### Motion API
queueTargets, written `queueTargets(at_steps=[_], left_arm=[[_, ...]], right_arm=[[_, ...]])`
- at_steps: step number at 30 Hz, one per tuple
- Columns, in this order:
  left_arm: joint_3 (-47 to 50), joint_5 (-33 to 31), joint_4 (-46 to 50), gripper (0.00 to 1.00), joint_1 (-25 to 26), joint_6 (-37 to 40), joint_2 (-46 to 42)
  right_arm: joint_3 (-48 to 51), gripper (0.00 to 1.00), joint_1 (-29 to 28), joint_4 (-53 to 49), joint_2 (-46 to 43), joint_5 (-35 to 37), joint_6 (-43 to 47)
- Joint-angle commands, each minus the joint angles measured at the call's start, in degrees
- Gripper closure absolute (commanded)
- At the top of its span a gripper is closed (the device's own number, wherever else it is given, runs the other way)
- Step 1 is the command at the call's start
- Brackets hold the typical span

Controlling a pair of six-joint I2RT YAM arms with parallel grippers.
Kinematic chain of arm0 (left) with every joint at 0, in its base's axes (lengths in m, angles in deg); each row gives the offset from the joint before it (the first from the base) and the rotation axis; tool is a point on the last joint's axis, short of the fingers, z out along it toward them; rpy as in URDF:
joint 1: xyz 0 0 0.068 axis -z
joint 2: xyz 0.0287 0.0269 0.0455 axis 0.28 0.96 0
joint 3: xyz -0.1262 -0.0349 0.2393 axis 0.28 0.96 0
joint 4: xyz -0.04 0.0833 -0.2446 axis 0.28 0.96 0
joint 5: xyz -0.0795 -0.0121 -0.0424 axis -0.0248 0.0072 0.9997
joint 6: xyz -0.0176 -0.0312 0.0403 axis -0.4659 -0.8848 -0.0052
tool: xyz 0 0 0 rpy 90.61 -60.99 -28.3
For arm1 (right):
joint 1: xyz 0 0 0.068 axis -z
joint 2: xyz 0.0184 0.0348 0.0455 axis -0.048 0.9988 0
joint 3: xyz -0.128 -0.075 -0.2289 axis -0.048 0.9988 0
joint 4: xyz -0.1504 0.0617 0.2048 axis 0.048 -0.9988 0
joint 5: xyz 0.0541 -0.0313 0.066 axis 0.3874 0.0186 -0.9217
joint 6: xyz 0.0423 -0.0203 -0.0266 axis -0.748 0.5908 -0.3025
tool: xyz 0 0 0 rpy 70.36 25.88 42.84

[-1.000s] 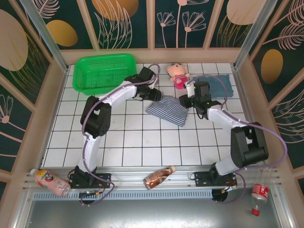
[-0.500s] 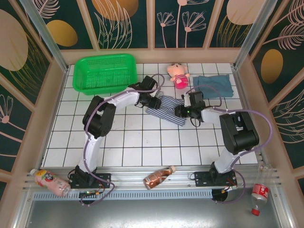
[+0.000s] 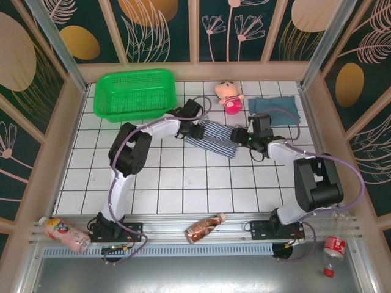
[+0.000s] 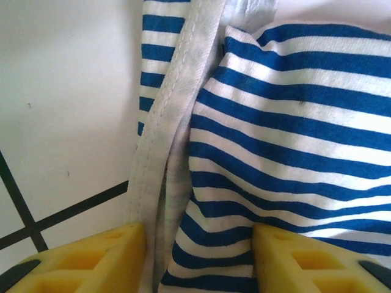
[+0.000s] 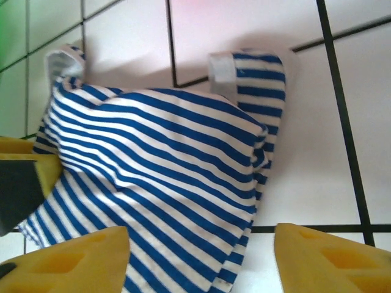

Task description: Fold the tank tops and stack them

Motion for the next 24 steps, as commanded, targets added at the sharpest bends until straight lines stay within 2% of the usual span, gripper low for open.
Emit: queueTargets(at_steps=[1,8,12,19,22,24], left_arm=[[3.38,0.83,2.17,0.50,-0.35,-0.79,0.41],[5.93,1.94,1.98,0.50,-0.32,-0.79,-0.85],[6.79,2.77,1.85,0.50,-0.36,-0.18,-1.46],[7.52,3.44,2.11,0.51,-0.35,0.13,-1.83],[7.89,3.06,2.28,0.51,-0.37,0.31,-2.15],[7.97,2.75,2.68,0.51,-0.36,0.60,-2.67]], right_arm=[[-0.95,0.33,-0.13,-0.74,4.08,-1.28,-5.71],[-5.65,0.33,-1.94,-3.33,11.32,-1.11,-6.94],[-7.24,0.38,-3.57,-1.29,12.96,-1.80,-6.67],[-10.09,0.45,-6.89,-6.30,13.88,1.84,-5.79],[-10.89,0.52,-7.51,-7.30,14.61,2.53,-6.38],[-9.80,0.63,-6.76,-6.40,14.31,2.85,-6.67]])
